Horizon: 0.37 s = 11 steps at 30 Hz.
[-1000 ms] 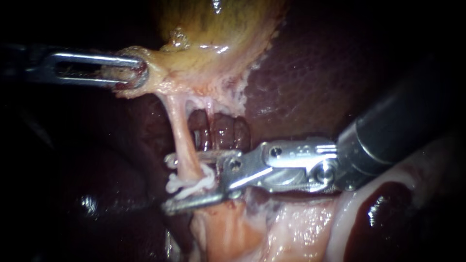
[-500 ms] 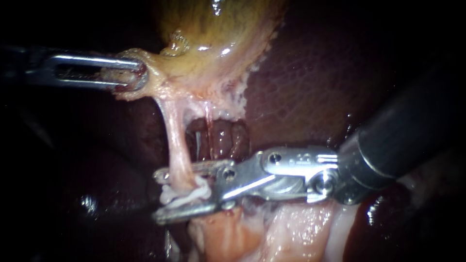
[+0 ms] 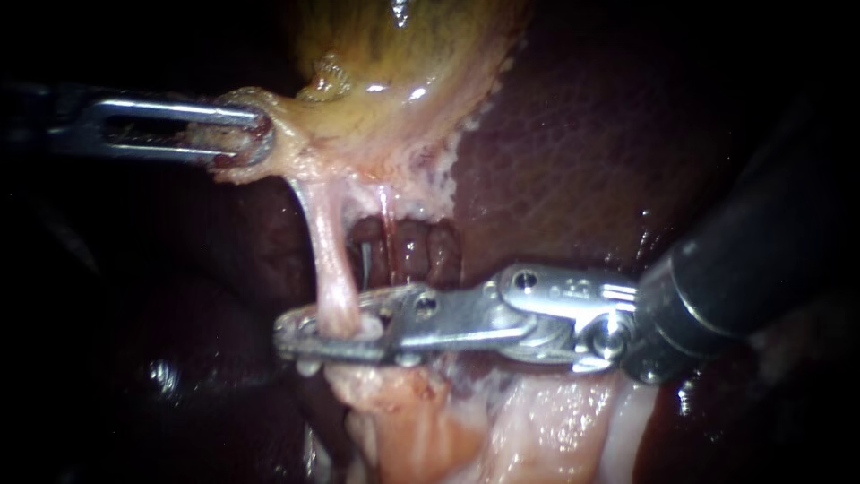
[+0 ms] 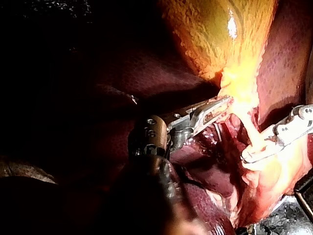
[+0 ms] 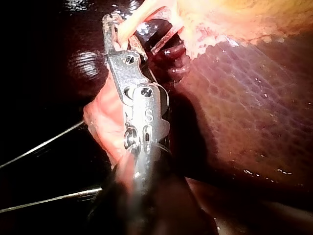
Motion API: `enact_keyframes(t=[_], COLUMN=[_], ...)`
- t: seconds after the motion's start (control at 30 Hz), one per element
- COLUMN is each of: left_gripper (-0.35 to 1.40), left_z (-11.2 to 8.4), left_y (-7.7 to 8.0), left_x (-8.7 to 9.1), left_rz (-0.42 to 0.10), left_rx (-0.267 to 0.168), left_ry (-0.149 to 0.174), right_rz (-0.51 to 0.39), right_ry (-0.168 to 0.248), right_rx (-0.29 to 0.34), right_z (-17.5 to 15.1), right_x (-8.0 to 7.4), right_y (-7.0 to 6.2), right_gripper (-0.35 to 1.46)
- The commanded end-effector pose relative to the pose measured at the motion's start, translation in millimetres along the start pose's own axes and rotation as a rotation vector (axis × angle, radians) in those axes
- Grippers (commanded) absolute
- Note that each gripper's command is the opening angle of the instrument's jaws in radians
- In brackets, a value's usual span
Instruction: Clipping second clip left tube
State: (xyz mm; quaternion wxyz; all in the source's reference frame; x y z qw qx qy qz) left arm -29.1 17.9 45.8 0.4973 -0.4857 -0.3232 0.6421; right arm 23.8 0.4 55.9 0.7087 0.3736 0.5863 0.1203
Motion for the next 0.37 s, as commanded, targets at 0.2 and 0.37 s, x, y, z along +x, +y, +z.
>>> enact_keyframes(t=[0.2,0.37], left_gripper=[-0.35,-0.35], left_z=[0.0,0.1], left_y=[-0.1,-0.1], left_x=[0.0,0.0], left_rz=[0.000,0.000], left_rx=[0.000,0.000], left_ry=[0.000,0.000], right_rz=[-0.001,-0.002], right_ry=[-0.010,-0.009], right_rx=[-0.001,-0.011], right_z=[-0.3,-0.5], right_x=[0.0,-0.3], right_y=[0.3,0.7], right_gripper=[-0.35,-0.02])
